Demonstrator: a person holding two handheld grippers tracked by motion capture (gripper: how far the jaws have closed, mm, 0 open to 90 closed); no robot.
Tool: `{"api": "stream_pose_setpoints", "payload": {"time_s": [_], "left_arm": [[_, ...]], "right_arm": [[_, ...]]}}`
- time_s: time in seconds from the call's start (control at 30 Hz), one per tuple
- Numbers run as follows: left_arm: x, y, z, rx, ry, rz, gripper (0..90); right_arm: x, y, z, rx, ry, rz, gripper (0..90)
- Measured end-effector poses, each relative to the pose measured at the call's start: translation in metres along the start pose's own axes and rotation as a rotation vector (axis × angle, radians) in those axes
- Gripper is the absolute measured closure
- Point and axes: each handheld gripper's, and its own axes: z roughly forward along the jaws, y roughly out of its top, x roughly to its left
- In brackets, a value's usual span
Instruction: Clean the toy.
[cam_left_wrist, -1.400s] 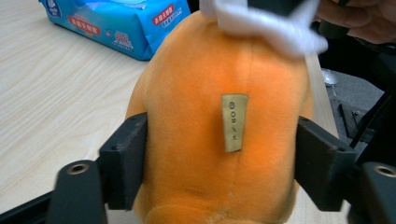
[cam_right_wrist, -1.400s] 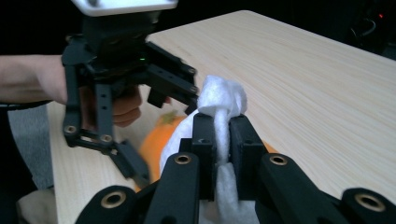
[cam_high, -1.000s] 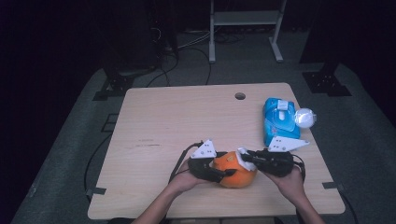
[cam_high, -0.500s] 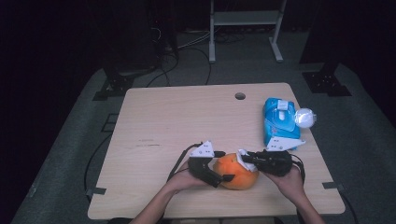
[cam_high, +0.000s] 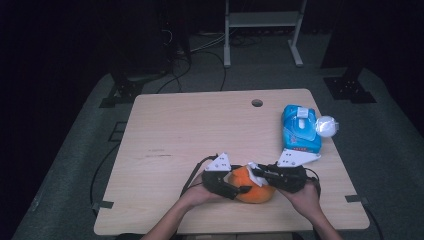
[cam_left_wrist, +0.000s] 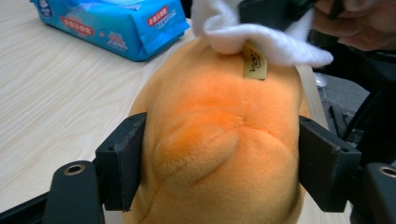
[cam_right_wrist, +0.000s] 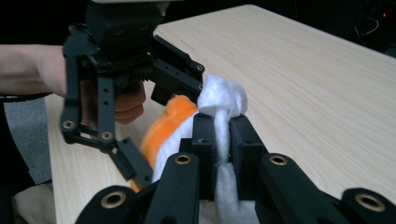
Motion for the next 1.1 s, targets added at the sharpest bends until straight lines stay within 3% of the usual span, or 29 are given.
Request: {"api": "stream_pose_setpoints", "payload": {"time_s": [0.17,0.3,0.37,0.43,0.6,0.7,0.77,0.83,0.93,1.03,1.1], "left_arm": [[-0.001,0.005,0.001,-0.005,0.009,-0.024,31.5],[-0.007,0.009,-0.001,0.007,0.024,0.003,33.6],[-0.008,0.012,-0.004,-0.01,0.025,-0.003,34.8],[-0.008,0.018,-0.009,-0.017,0.031,0.013,35.4],[-0.011,0.024,-0.015,-0.034,0.038,0.011,35.5],[-0.014,0.022,-0.008,-0.014,0.036,0.008,34.5],[-0.015,0.02,-0.005,-0.01,0.036,0.009,30.5],[-0.011,0.019,-0.004,-0.017,0.012,0.002,21.7],[0.002,0.011,-0.005,-0.027,-0.027,-0.02,10.9],[0.012,0.001,-0.004,-0.039,-0.074,-0.043,6.6],[0.013,-0.002,-0.003,-0.049,-0.096,-0.037,6.3]], "right_arm": [[0.004,0.007,-0.006,-0.039,0.04,-0.001,81.3],[0.011,0.006,0.004,0.011,0.018,-0.053,81.3],[0.005,0.004,0.003,0.0,0.023,-0.037,81.4],[0.0,0.004,-0.001,-0.006,-0.001,-0.035,81.3],[-0.009,0.0,-0.009,-0.024,-0.016,0.024,81.3],[0.001,0.006,-0.007,-0.036,-0.008,-0.007,81.3],[0.007,0.007,-0.002,-0.017,-0.01,-0.041,81.3],[0.005,0.004,0.0,-0.004,-0.007,-0.041,81.3],[-0.002,-0.003,0.003,0.01,0.009,-0.004,81.3],[-0.004,-0.005,0.004,0.022,0.019,-0.004,81.3],[-0.004,-0.005,0.004,0.024,0.021,-0.004,81.3]]}}
